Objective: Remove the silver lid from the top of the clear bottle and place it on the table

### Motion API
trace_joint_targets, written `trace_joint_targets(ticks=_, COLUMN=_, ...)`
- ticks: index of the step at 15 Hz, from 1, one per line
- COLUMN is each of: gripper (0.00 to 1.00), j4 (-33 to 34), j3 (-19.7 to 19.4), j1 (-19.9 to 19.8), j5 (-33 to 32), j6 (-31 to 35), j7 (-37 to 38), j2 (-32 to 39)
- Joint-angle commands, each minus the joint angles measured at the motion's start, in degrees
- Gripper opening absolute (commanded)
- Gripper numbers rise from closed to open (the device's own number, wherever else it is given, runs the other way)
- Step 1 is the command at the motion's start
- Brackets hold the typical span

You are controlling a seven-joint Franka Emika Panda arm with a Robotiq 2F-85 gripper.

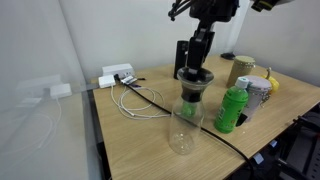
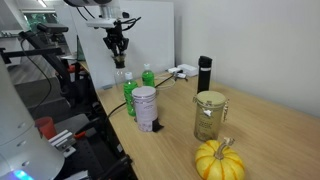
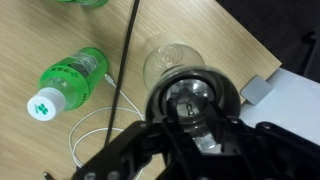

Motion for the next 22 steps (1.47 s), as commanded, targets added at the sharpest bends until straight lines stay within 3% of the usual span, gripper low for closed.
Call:
trace_joint_targets(ticks=1, gripper=0.07, j4=0.8, j3=0.1, j1=-0.4, j5=0.2, j6=0.0, j7=-1.2, j2=0.8)
trace_joint_targets(ticks=3, gripper=0.00, j4=0.9, j3=0.1, j1=-0.4, j5=0.3, j6=-0.2, j7=-1.1, j2=0.8)
trace_joint_targets(ticks=22, gripper=0.01, j4=3.1, j3=-1.0, j1=-1.4, j5=-1.3, j6=-1.2, j7=0.4, j2=-1.1)
